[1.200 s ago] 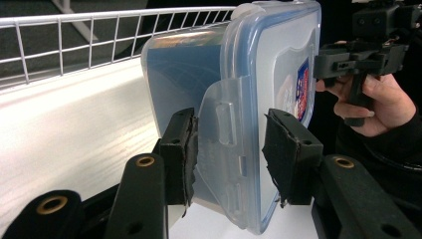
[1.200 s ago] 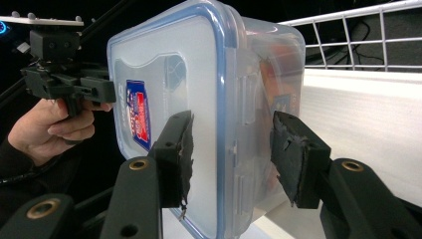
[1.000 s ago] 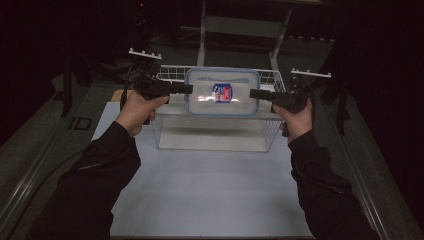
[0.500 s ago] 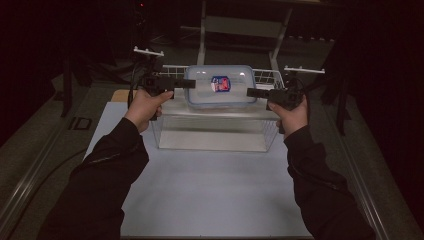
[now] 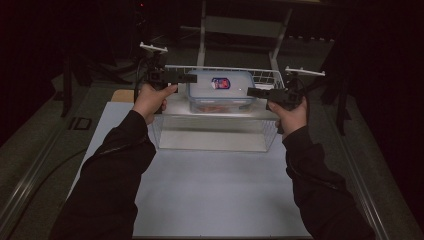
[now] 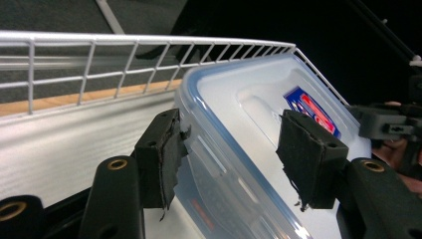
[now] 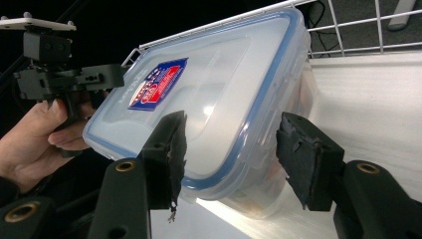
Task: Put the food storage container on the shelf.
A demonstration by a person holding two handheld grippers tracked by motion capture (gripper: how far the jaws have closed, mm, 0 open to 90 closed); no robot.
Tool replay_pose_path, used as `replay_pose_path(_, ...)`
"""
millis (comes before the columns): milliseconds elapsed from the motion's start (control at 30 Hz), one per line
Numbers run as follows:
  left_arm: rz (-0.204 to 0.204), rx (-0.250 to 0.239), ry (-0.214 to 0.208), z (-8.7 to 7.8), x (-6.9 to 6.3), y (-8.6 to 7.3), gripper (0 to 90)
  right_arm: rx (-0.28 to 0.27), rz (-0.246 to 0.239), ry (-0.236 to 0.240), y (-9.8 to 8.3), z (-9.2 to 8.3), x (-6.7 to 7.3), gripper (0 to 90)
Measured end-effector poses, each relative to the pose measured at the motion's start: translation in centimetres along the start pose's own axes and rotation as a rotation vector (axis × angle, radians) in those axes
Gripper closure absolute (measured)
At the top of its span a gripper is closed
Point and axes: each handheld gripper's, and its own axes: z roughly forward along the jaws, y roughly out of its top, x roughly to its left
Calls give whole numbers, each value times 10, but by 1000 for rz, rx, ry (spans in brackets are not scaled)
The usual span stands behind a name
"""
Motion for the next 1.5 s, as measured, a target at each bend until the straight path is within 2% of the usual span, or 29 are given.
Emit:
replay_pose_path(33, 0, 0, 0, 0, 0, 0, 426, 0, 0, 0, 0, 0, 0, 450)
replay_pose_path(67, 52, -16, 38, -1, -4, 0, 425, -2, -6, -4, 0, 0, 0, 448)
replay_pose_path(100, 52, -16, 38, -1, -4, 0, 420, -3, -14, -6, 0, -1, 1, 445)
replay_pose_path(133, 95, -19, 74, -3, -8, 0, 402, -4, -21, -10, 0, -1, 1, 441)
replay_pose_path(167, 95, -19, 74, -3, -8, 0, 389, -9, -29, -13, -1, -2, 2, 435)
replay_pose_path(200, 128, -46, 80, -10, -11, -1, 383, -16, -38, -10, -1, -3, 3, 432)
replay_pose_path(233, 128, -46, 80, -10, -11, -1, 383, -16, -38, -10, -1, -3, 3, 432)
replay_pose_path(267, 168, -83, 111, -20, -17, -3, 383, -37, -59, -18, -2, -8, 6, 425)
replay_pose_path(367, 179, -118, 100, -30, -21, -8, 383, -50, -89, -22, -3, -14, 11, 425)
replay_pose_path(400, 211, -132, 89, -39, -26, -16, 383, -63, -118, -23, -6, -20, 16, 430)
replay_pose_path(433, 211, -132, 89, -39, -26, -16, 383, -63, -118, -23, -6, -20, 16, 430)
replay_pose_path(467, 235, -148, 71, -48, -31, -27, 382, -65, -146, -19, -11, -26, 22, 433)
replay_pose_path(500, 235, -148, 71, -48, -31, -27, 383, -65, -146, -19, -11, -26, 22, 433)
replay_pose_path(533, 256, -157, 75, -56, -35, -39, 383, -67, -174, -19, -17, -31, 27, 436)
replay_pose_path(567, 256, -157, 75, -56, -35, -39, 398, -67, -174, -19, -17, -31, 27, 436)
replay_pose_path(600, 275, -174, 64, -62, -40, -53, 436, -59, -194, -8, -24, -34, 31, 446)
replay_pose_path(700, 285, -160, 59, -62, -45, -65, 515, -48, -211, -3, -31, -34, 33, 446)
replay_pose_path(767, 297, -123, 21, -55, -50, -84, 556, -26, -223, 17, -43, -32, 36, 441)
replay_pose_path(833, 304, -105, 21, -50, -52, -89, 635, -22, -232, 18, -46, -31, 36, 430)
replay_pose_path(900, 327, -79, 25, -40, -55, -98, 677, -19, -243, 36, -54, -28, 38, 351)
replay_pose_path(933, 349, -59, 56, -29, -58, -106, 700, -28, -241, 47, -56, -28, 38, 320)
replay_pose_path(967, 349, -59, 56, -29, -58, -106, 725, -30, -244, 61, -58, -28, 38, 259)
replay_pose_path(1000, 366, -45, 75, -17, -62, -111, 747, -27, -261, 89, -60, -29, 38, 213)
replay_pose_path(1100, 366, -26, 71, -5, -65, -113, 799, -52, -277, 95, -64, -32, 38, 203)
replay_pose_path(1133, 385, -24, 79, 7, -70, -114, 818, -64, -290, 102, -67, -35, 38, 189)
replay_pose_path(1233, 400, -26, 80, 18, -76, -114, 856, -74, -305, 95, -70, -40, 38, 185)
replay_pose_path(1267, 432, -36, 99, 27, -82, -112, 864, -72, -310, 89, -71, -41, 38, 185)
replay_pose_path(1400, 470, -66, 135, 39, -91, -106, 863, -62, -321, 85, -75, -44, 36, 166)
replay_pose_path(1500, 452, -74, 125, 44, -92, -101, 865, -58, -318, 82, -77, -45, 34, 166)
